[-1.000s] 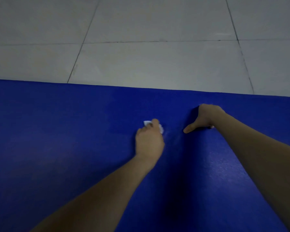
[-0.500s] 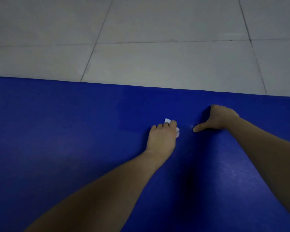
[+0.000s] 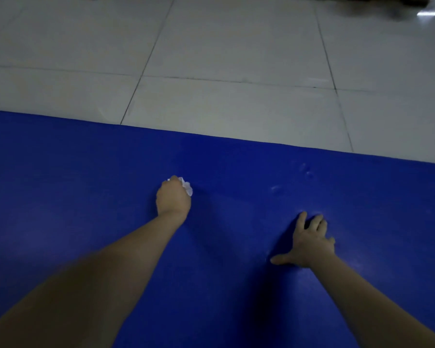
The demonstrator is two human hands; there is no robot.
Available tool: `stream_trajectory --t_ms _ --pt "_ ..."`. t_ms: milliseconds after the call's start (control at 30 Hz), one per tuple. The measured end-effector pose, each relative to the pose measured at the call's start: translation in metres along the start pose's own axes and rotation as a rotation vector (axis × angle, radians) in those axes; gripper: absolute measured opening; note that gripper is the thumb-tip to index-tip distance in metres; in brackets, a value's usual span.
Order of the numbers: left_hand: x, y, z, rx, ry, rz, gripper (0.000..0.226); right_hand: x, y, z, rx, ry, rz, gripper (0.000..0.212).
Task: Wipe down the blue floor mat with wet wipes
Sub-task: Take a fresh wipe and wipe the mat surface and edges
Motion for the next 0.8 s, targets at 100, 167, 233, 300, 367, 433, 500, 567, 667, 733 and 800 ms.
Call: stream_trajectory --t_ms 100,167,233,300,367,433,500,567,667,733,800 --pt "0.021 -0.017 -0.028 0.035 -0.018 0.052 0.021 -0.004 0.005 0.006 0.014 -0.035 0.015 0.169" --pt "0.047 -0.041 -0.060 0.046 -0.094 0.115 0.015 -0.006 0.006 0.009 0.012 -0.052 0.025 0.169" --pt "0.080 -0.070 -0.099 0.076 -0.185 0.191 0.023 -0.008 0.004 0.011 0.014 -0.057 0.027 0.167" --pt "0.110 -0.093 -0.134 0.094 -0.270 0.277 0.024 -0.011 0.003 0.010 0.013 -0.068 0.015 0.163" --pt "0.123 -0.108 -0.153 0.038 -0.371 0.301 0.019 -0.014 0.003 0.009 0.016 -0.087 0.012 0.161" --pt "0.123 -0.112 -0.162 -0.076 -0.504 0.284 0.016 -0.014 0.003 0.008 0.020 -0.108 0.032 0.166" --pt "0.116 -0.107 -0.160 -0.241 -0.617 0.238 0.020 -0.013 0.003 0.009 0.023 -0.111 0.055 0.172" --pt "0.099 -0.094 -0.147 -0.318 -0.602 0.192 0.022 -0.014 0.004 0.011 0.021 -0.101 0.058 0.174" --pt "0.057 -0.069 -0.100 -0.258 -0.421 0.163 0.023 -0.013 0.005 0.012 0.007 -0.101 0.058 0.176" --pt "0.033 -0.049 -0.068 -0.256 -0.341 0.138 0.023 -0.014 0.006 0.013 -0.002 -0.103 0.059 0.175" --pt "0.016 -0.030 -0.041 -0.265 -0.279 0.100 0.024 -0.014 0.007 0.013 -0.006 -0.107 0.052 0.176"
Point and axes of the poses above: each hand's wrist, its own x-axis away from the middle knuckle, its own y-axis out of the back of the hand, z = x × y, the point moved 10 cm from there along -x, towards the middle knuckle, and after that the axes turned 3 degrees about y, right-handed, at the moved point
